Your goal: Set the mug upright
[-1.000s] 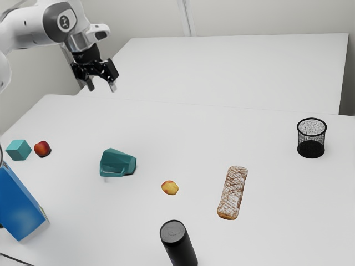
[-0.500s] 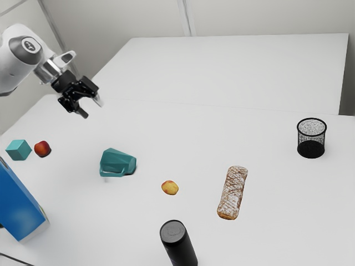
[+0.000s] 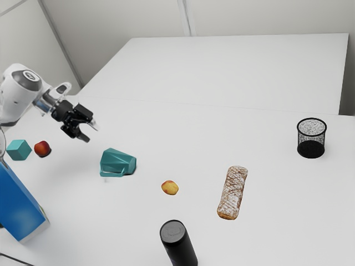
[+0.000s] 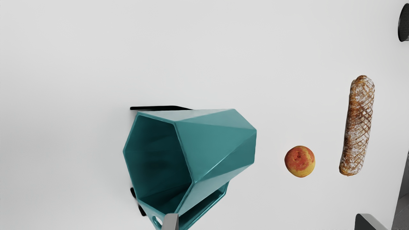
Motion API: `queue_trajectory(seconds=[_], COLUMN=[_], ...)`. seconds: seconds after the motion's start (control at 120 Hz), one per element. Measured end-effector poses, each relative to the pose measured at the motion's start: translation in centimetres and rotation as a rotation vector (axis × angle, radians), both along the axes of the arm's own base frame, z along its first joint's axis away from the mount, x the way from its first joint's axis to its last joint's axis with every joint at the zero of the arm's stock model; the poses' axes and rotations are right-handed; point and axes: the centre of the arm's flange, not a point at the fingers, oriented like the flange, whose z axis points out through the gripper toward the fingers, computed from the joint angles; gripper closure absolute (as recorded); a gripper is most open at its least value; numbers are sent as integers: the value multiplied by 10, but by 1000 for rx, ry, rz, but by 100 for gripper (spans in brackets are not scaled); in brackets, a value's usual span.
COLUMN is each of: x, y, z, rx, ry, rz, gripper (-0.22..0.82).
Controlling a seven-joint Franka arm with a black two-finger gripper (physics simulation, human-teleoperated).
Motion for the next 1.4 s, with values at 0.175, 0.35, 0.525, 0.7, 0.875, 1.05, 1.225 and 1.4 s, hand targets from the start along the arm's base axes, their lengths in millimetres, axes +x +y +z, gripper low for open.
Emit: queue_trajectory(seconds=[0.175, 0.35, 0.525, 0.7, 0.875, 1.05, 1.225, 1.4], x=[-4, -11, -6, -4, -2, 0, 5, 6], y=[0, -6, -15, -27, -29, -31, -45, -83], z=[-37, -65, -75, -87, -85, -81, -58, 0], rx=[-52, -100, -127, -173, -182, -180, -160, -62], ry=[5, 2, -28, -44, -68, -87, -128, -180], rz=[-5, 8, 8, 18, 15, 4, -37, -144], gripper=[0, 0, 0, 3, 48, 67, 74, 77])
